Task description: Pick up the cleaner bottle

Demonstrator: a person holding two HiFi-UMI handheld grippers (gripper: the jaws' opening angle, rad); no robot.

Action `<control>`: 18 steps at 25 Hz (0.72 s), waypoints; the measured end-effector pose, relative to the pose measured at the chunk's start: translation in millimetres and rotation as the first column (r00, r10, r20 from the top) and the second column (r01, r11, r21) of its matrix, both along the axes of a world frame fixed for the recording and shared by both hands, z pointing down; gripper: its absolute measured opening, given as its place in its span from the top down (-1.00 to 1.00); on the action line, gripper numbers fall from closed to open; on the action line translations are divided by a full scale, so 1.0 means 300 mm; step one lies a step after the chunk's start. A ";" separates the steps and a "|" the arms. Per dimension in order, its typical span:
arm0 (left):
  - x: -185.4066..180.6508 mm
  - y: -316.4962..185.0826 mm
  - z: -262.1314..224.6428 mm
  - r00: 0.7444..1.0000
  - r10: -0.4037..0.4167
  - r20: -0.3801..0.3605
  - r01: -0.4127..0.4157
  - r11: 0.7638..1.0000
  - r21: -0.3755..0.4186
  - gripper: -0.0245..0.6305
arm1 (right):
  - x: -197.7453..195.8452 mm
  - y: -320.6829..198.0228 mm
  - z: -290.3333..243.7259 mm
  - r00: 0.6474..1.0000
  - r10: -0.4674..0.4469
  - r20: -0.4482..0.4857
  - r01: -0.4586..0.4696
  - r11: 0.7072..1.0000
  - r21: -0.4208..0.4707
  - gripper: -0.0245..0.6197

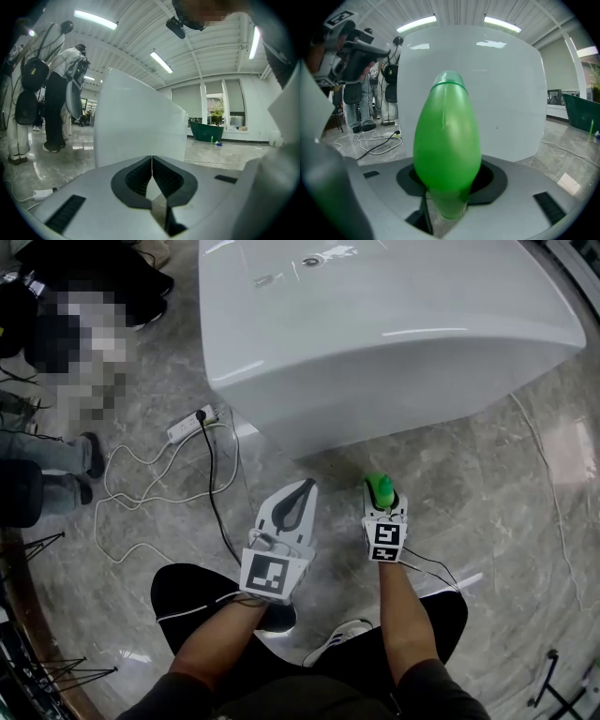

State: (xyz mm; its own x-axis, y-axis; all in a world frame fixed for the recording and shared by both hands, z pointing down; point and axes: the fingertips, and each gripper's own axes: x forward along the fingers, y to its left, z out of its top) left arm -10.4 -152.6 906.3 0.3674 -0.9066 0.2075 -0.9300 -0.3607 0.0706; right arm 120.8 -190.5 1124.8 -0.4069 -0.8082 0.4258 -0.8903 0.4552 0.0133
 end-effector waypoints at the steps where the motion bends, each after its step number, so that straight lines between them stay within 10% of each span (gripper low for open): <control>1: 0.008 -0.007 -0.010 1.000 0.003 0.000 -0.003 1.000 0.007 0.91 | 0.002 0.001 -0.038 1.000 0.001 0.001 -0.001 1.000 0.007 0.32; 18: 0.016 0.058 -0.771 1.000 -0.003 0.002 0.003 0.993 -0.120 0.90 | 0.154 0.136 -1.119 0.999 0.048 -0.021 -0.048 0.999 -0.002 0.33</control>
